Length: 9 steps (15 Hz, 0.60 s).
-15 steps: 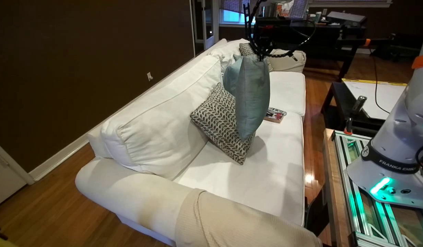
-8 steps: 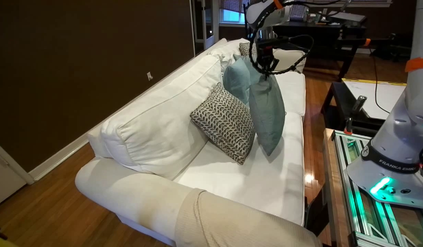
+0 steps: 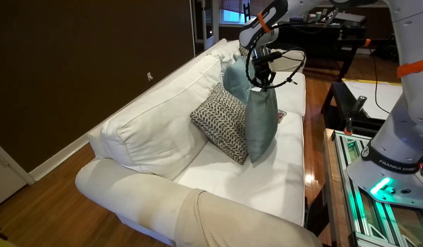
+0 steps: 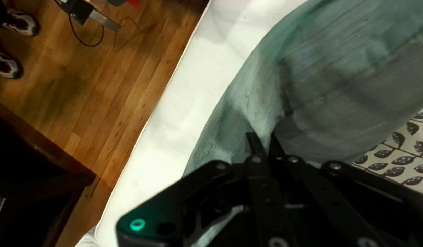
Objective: Move the grey pillow on the left forwards.
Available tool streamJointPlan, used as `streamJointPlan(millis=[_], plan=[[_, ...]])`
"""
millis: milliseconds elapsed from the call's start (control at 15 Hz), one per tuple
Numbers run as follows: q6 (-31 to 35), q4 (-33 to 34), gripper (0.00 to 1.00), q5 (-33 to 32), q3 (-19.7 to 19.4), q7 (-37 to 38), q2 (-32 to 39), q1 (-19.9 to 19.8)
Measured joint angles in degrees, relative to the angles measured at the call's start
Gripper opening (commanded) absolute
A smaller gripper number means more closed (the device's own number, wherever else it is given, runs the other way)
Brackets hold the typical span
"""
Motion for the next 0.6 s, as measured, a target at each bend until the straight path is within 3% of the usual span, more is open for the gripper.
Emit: streamJointPlan(millis=[600], plan=[[0.1, 7.7, 0.02, -5.0, -1.5, 3.2, 5.3, 1.7]])
